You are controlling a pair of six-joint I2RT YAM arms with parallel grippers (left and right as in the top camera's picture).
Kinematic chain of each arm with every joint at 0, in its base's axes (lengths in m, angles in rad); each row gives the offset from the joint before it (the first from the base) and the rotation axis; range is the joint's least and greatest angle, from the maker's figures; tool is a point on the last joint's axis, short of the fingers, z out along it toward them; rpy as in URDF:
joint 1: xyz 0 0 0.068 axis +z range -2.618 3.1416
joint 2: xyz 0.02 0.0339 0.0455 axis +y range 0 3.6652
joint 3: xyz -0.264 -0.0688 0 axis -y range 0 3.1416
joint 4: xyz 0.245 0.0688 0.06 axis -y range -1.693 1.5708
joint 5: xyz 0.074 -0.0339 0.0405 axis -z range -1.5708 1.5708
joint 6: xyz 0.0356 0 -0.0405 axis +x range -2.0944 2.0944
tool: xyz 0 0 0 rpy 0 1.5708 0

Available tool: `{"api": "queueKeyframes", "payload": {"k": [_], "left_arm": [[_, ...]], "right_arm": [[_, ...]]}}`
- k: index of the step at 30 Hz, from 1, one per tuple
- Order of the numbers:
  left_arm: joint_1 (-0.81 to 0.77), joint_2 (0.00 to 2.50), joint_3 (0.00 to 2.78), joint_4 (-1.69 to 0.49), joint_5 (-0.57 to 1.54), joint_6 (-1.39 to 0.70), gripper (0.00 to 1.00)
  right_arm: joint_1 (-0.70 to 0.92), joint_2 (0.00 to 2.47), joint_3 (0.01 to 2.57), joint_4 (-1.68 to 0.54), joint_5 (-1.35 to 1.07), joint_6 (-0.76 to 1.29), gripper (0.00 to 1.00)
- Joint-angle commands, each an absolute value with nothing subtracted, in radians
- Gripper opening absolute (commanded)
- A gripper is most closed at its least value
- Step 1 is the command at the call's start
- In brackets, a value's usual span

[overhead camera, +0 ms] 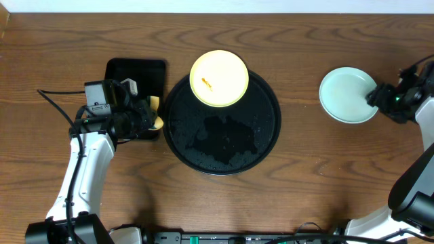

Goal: Clean dirty plates on tray and stack at the side
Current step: 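Carry the pale blue plate right and stack it on the other plate, then move the right gripper back to the yellow plate on the tray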

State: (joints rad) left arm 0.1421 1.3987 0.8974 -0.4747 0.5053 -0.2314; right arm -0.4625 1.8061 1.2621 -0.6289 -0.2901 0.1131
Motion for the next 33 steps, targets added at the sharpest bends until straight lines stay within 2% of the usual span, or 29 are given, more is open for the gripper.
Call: {"api": "queueKeyframes", "payload": {"k": [1,5,8,12,16,19,21,28,31,33], "left_arm": [[0.146,1.397,0.894,-0.478,0.500,-0.215,0.08],[0.146,1.397,0.894,-0.478,0.500,-0.215,0.08],[0.146,1.397,0.894,-0.479,0.500,-0.215,0.08],[0.146,1.397,0.894,-0.487,0.500,-0.215,0.08],[0.146,1.397,0.894,-0.490,0.500,-0.215,0.08],[0.146,1.397,0.894,-0.490,0.500,-0.215,0.08],[0.146,1.397,0.894,-0.490,0.500,-0.215,0.12],[0.146,1.397,0.894,-0.493,0.500,-0.215,0.12],[0.146,1.397,0.894,-0.499,0.500,-0.215,0.12],[0.146,1.397,0.894,-0.501,0.500,-0.215,0.12]], "right_arm": [[-0.431,1.810,1.331,-0.698,-0.454,-0.056,0.63],[-0.310,1.811,1.532,-0.879,-0.451,-0.184,0.64],[-0.206,1.815,1.650,-0.931,-0.418,-0.227,0.72],[-0.008,1.831,1.741,-0.867,-0.305,-0.281,0.81],[0.134,1.882,1.740,-0.732,-0.273,-0.320,0.81],[0.207,1.953,1.740,-0.617,-0.252,-0.319,0.75],[0.257,2.035,1.740,-0.504,-0.236,-0.320,0.73],[0.296,2.193,1.740,-0.322,-0.246,-0.257,0.62],[0.308,2.241,1.740,-0.290,-0.274,-0.249,0.42],[0.319,2.276,1.740,-0.268,-0.292,-0.247,0.38]]}}
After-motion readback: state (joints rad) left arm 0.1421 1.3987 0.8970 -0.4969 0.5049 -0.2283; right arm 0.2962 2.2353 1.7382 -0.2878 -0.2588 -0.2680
